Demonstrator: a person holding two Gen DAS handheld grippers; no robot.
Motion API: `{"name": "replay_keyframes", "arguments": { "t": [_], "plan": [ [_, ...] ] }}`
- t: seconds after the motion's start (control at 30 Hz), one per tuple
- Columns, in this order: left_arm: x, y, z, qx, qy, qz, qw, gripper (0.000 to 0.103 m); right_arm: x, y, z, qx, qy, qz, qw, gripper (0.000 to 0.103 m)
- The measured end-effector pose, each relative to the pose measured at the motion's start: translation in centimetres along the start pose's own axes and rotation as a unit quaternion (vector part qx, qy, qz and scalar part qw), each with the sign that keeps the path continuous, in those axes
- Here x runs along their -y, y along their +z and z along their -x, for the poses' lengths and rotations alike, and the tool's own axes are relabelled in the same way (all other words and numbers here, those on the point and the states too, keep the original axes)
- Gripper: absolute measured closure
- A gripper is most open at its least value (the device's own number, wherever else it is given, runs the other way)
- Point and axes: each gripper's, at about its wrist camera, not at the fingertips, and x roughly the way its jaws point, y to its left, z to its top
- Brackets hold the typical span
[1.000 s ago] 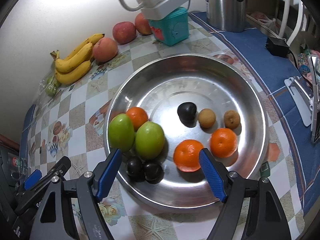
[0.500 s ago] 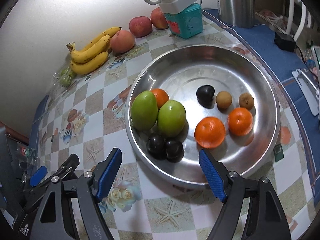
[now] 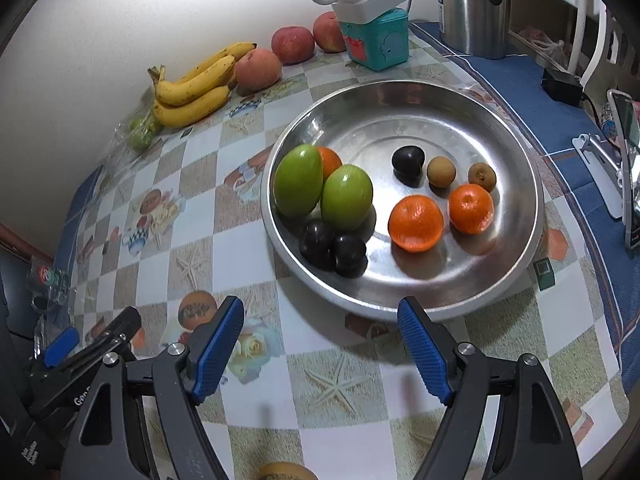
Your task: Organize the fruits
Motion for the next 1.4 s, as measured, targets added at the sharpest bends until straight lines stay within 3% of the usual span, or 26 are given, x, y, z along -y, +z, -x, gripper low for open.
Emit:
{"name": "replay_keyframes", "arguments": {
  "t": [0.53,1.4],
  "plan": [
    [-1.7,-0.9,3.1,0.035,-0.006,0.011,0.9993,0.000,-0.7,-0.9,2.7,0.034,-0.018,0.016,0.999,0.023],
    [-3.1,-0.5,1.9,0.000,-0.013,0.035,0.9993,0.000,-1.4,-0.9,2.3,0.026,-0.033,0.030,0.999,0.023]
  ]
}}
